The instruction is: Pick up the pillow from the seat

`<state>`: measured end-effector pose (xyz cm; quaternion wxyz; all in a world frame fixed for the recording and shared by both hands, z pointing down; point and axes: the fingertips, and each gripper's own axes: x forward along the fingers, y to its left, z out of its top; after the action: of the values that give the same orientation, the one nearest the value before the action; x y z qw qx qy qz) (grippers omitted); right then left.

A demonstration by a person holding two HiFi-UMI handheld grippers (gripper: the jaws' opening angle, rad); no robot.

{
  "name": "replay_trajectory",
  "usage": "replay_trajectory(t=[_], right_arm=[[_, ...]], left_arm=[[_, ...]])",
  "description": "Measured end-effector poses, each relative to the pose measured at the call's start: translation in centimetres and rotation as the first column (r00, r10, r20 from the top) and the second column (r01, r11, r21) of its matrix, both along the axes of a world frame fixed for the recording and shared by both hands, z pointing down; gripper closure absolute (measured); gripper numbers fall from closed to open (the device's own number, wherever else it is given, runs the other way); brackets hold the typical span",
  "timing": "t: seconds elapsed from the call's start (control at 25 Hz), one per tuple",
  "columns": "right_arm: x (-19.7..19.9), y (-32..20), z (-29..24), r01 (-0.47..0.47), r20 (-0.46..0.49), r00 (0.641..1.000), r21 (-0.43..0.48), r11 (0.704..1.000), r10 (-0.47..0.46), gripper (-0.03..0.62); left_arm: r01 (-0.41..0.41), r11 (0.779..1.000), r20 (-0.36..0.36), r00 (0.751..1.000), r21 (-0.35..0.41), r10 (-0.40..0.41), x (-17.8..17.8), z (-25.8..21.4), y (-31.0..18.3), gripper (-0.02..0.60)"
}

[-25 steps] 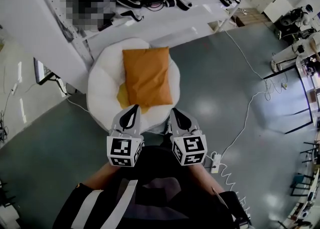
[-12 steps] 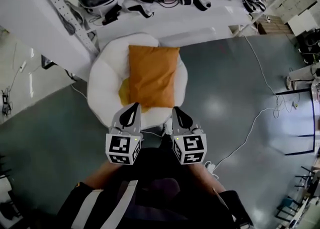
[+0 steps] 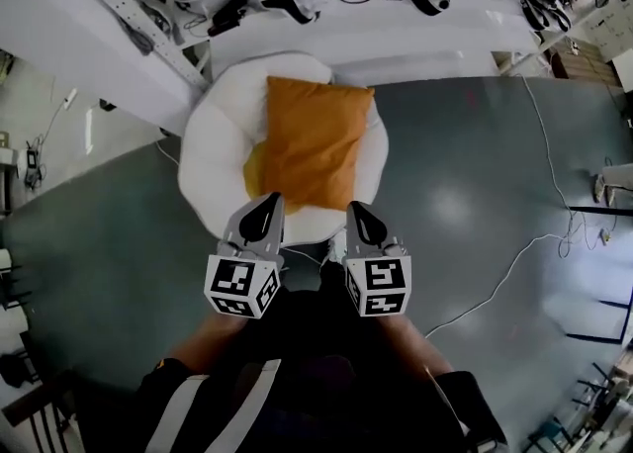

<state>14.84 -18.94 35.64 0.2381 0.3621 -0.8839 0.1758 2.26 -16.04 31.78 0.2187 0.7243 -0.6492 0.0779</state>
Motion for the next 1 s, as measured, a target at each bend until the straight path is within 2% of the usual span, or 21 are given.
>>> replay_trajectory(t=[0.2,0.72,0.76,0.8,1.0], right_arm=[[-0.3,-1.1,3.0,0.013,-0.04,0.999,-0.024,1.0,-0.014,0.592],[-1.6,-4.3,12.1,-0.061,-0.108,0.993,-0.118,0.991,0.048,0.591],[-1.7,-4.5,12.9,-0.065,-0.113,0.992,-0.125,0.99,0.051,0.591],[-1.7,-4.6,13.7,-0.071,-0.119,0.991,-0.13,0.989,0.055,0.591],[-2.2,-5.4,17.4,-0.098,-0.13,0.989,-0.169,0.981,0.076,0.589]], left_arm=[[0.035,0.999,0.006,0.999,-0.04,-0.035,-1.1,2.9,-0.3,0.577],[0.021,0.986,0.007,1.0,-0.166,-0.02,-4.8,13.1,-2.1,0.575],[0.014,0.985,0.0,1.0,-0.174,-0.014,-4.9,13.8,-2.3,0.526],[0.007,0.983,-0.005,1.0,-0.182,-0.008,-4.9,14.6,-2.5,0.514],[-0.005,0.975,0.013,1.0,-0.22,0.008,-6.0,18.6,-3.3,0.512]])
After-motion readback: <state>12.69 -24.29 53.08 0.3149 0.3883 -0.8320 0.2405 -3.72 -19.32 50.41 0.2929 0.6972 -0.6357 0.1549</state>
